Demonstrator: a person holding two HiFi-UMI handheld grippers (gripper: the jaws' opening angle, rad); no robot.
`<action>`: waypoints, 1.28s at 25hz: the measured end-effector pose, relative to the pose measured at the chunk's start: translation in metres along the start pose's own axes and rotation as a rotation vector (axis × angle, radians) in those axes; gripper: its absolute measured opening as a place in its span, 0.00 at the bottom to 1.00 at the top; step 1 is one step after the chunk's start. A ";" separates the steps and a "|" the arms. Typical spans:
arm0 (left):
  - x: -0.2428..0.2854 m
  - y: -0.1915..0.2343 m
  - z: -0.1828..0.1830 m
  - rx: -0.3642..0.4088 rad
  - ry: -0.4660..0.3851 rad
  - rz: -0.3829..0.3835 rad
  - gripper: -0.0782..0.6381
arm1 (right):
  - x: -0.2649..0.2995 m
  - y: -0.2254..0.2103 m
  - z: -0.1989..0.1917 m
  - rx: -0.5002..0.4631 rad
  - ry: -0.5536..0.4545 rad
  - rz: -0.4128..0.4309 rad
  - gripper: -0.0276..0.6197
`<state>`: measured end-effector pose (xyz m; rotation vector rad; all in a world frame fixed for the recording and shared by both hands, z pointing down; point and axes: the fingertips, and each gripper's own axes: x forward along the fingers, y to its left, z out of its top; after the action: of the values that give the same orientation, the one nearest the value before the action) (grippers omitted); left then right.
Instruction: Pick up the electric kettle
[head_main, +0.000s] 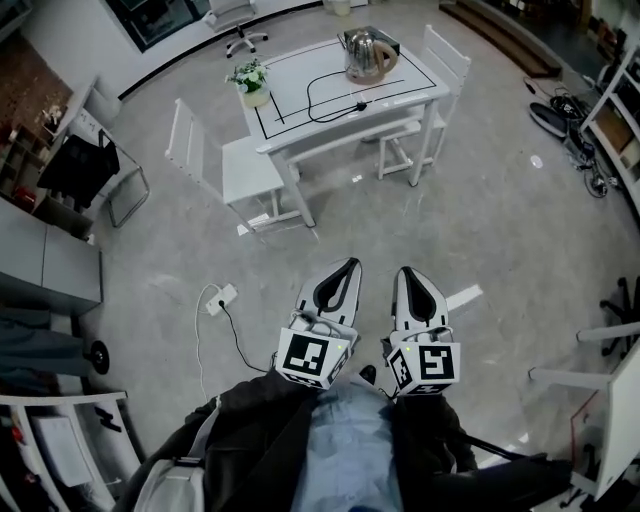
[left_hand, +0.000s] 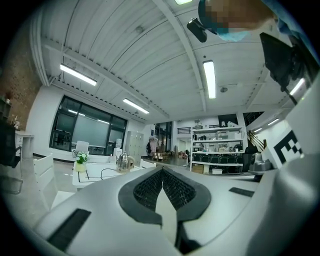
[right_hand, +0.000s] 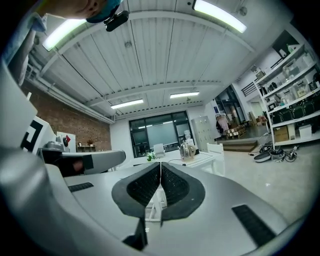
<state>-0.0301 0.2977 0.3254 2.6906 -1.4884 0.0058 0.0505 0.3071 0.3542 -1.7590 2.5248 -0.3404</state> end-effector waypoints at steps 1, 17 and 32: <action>0.007 0.009 0.001 -0.004 -0.004 0.000 0.12 | 0.013 0.002 0.002 -0.005 0.003 0.007 0.07; 0.091 0.154 0.037 -0.057 -0.110 0.006 0.12 | 0.180 0.038 0.045 -0.099 -0.018 0.029 0.07; 0.129 0.199 0.004 -0.144 -0.034 -0.031 0.12 | 0.234 0.027 0.033 -0.091 0.034 -0.036 0.07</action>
<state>-0.1297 0.0829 0.3373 2.6109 -1.3984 -0.1443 -0.0522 0.0933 0.3365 -1.8469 2.5737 -0.2630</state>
